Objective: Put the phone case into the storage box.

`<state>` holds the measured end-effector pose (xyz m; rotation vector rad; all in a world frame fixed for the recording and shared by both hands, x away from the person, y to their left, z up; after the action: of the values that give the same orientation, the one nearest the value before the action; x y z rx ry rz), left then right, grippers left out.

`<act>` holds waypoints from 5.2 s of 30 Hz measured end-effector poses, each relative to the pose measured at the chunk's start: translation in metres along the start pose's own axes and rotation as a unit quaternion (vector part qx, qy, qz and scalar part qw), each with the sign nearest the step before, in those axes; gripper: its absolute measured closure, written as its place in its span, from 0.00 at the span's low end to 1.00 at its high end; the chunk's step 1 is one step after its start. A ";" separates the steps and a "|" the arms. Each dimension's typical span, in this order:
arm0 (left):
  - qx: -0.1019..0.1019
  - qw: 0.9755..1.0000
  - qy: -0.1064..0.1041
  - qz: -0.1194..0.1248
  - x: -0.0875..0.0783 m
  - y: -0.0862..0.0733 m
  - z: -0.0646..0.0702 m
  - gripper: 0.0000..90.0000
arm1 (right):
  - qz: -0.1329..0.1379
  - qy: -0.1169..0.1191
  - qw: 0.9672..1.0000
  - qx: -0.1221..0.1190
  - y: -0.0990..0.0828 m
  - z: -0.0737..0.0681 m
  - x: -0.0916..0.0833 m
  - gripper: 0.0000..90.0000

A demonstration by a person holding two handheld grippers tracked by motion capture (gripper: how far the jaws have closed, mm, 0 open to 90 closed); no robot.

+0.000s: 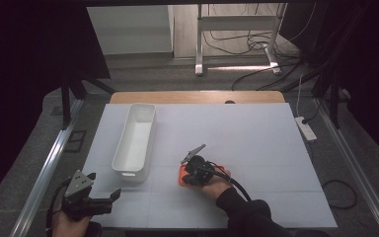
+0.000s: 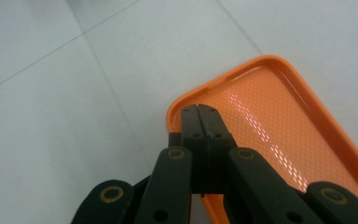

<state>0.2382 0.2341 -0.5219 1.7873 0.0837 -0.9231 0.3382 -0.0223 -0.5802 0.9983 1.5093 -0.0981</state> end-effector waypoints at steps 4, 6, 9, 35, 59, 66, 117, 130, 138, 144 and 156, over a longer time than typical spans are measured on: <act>0.000 1.000 0.000 0.000 0.000 0.000 0.000 0.01 | -0.008 0.005 1.000 -0.003 -0.008 -0.004 -0.003 0.99; 0.000 1.000 0.000 0.000 0.000 0.000 0.000 0.01 | -0.012 0.007 1.000 -0.002 -0.013 -0.007 -0.004 0.99; 0.001 1.000 0.000 0.000 0.000 0.000 0.000 0.01 | -0.021 0.008 1.000 -0.003 -0.020 -0.008 -0.007 0.99; 0.000 1.000 0.001 -0.002 0.000 0.000 0.000 0.01 | -0.047 -0.022 0.998 0.030 -0.081 0.020 -0.056 0.99; -0.001 1.000 0.001 -0.001 0.000 0.000 0.000 0.01 | 0.001 -0.053 0.997 0.054 -0.080 0.052 -0.086 0.92; -0.001 1.000 0.001 -0.001 0.000 0.001 0.000 0.01 | 0.036 -0.069 0.995 0.068 -0.074 0.059 -0.102 0.45; 0.001 1.000 0.000 -0.002 0.001 0.001 0.000 0.01 | -0.017 -0.085 0.994 0.070 -0.098 0.071 -0.083 0.77; 0.005 1.000 0.004 -0.015 0.003 0.000 0.001 0.02 | -0.031 -0.067 0.993 0.093 -0.096 0.070 -0.083 0.99; 0.001 1.000 -0.011 -0.014 0.004 0.001 0.001 0.04 | -0.007 -0.067 0.992 0.105 -0.093 0.070 -0.089 1.00; 0.002 1.000 -0.011 -0.012 0.004 0.002 0.001 0.01 | 0.019 -0.063 0.992 0.105 -0.088 0.070 -0.097 1.00; 0.013 0.999 -0.033 0.002 0.010 0.015 0.011 0.00 | 0.062 -0.057 0.991 0.102 -0.079 0.072 -0.113 0.99</act>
<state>0.2465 0.2155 -0.5183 1.7786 0.0273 -0.9836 0.3291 -0.1716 -0.5396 1.2272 1.3479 -0.2223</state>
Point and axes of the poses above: each handheld gripper's, and its own axes: x roughly forward along the jaws, y roughly out of its top, z roughly to its right, the point moved 8 cm from there along x, roughly forward along the jaws, and after that the axes turned 12 degrees about x, right-handed, at the moved point
